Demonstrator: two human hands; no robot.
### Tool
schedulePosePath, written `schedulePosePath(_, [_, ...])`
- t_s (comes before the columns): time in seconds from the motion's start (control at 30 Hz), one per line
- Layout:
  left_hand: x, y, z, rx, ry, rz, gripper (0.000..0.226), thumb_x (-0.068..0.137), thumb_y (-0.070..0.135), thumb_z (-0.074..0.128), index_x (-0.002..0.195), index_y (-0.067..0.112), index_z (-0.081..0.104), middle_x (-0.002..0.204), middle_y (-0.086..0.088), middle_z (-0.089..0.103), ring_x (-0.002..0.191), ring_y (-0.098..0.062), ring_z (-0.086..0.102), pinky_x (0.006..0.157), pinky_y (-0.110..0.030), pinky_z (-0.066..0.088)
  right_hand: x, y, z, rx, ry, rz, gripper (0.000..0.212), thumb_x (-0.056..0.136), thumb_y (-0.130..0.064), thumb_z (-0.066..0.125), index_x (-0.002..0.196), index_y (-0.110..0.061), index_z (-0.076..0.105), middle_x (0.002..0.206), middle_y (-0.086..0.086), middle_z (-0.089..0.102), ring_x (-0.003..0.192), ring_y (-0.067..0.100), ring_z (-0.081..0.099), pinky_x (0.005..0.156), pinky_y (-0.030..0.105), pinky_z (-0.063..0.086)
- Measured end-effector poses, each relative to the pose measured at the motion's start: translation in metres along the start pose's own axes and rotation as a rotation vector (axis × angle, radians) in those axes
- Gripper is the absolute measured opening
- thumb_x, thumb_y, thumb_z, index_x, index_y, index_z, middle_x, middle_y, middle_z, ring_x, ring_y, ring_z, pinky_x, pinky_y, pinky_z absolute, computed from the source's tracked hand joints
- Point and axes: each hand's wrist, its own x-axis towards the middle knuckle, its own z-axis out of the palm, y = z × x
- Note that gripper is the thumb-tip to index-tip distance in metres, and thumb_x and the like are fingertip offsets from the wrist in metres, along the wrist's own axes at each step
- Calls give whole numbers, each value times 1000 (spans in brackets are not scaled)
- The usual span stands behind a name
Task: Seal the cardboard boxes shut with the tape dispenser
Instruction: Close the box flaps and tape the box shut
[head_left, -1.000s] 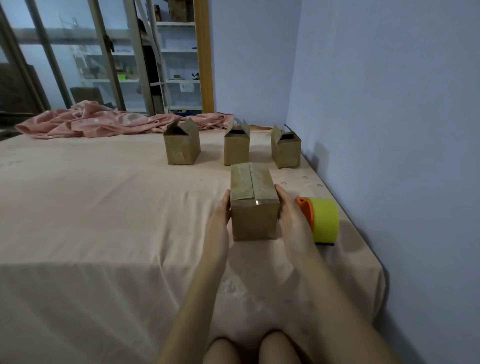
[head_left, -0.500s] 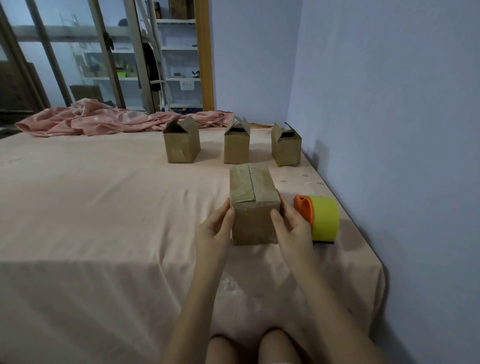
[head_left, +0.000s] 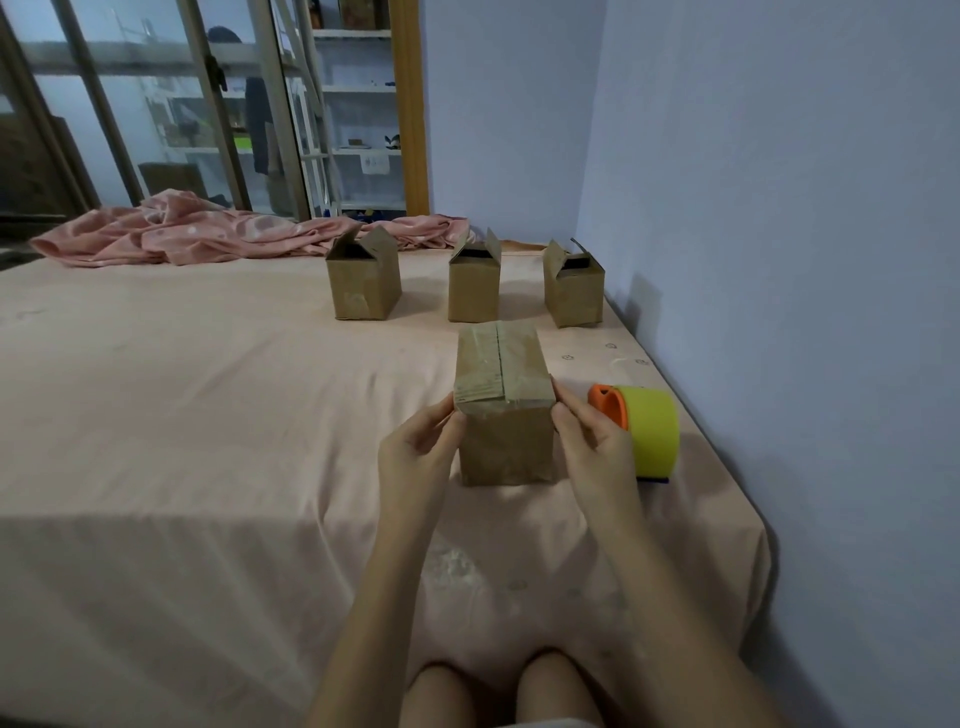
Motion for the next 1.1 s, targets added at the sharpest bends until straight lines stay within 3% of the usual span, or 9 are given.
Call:
schedulePosePath(0.13, [-1,0,-3,-11,-8,-7,20,86,18,66,104,26,72,99,9,73,98,-12,68,83,-35,57,-2,0,2,-52,-18,2,38,92,-21,58,130,-22,55,116,-21,61,108,-13,53,84,7,46])
schedulePosePath(0.23, [1,3,-2,6,8,-2,18,85,17,68,96,31,72,93,14,73,92,-9,69,78,-32,58,0,-1,3,-35,17,11,38,89,-20,62,127,-21,58,111,-21,63,104,-11,57,83,11,49])
schedulePosePath(0.53, [6,12,4,42,32,-25,10,79,17,74,85,25,73,87,10,74,84,-8,71,75,-34,59,2,-9,1,-46,2,15,39,87,-16,65,125,-13,58,102,-24,63,94,-17,57,75,4,46])
schedulePosePath(0.63, [5,17,1,57,-10,-75,16,71,34,76,86,28,73,90,11,74,86,-6,70,75,-33,59,5,-20,-3,-13,-31,36,47,84,-42,63,121,-12,62,107,-12,68,93,-13,60,71,2,44])
schedulePosePath(0.7, [7,23,2,92,-20,-111,35,62,52,72,86,26,72,87,12,74,84,-3,70,73,-33,58,7,-28,-1,-86,-35,13,60,75,-58,60,115,-14,65,103,-11,69,91,-11,62,72,4,45])
schedulePosePath(0.77, [9,28,5,156,-10,-127,48,60,61,71,88,21,68,86,9,73,81,-2,69,69,-33,59,11,-28,1,-145,-23,8,48,79,-47,66,113,-14,66,104,-7,70,94,-4,64,78,11,51])
schedulePosePath(0.87, [8,27,6,271,12,-85,42,69,53,75,89,18,64,92,8,71,80,-1,68,62,-28,58,10,-22,2,-211,2,-14,40,82,-28,71,117,-10,63,110,-1,68,101,4,63,86,22,53])
schedulePosePath(0.93, [8,23,5,309,17,-54,34,74,43,76,90,16,63,95,8,71,82,-4,68,64,-27,57,7,-18,2,-240,18,-29,43,81,-29,70,119,-11,62,113,1,67,103,7,63,88,26,53])
schedulePosePath(1.1, [3,20,13,549,88,69,24,85,36,67,99,18,62,98,7,70,79,-3,59,59,-3,40,5,-15,8,-404,82,-120,39,85,-29,65,121,-14,62,108,0,69,96,2,62,85,23,52])
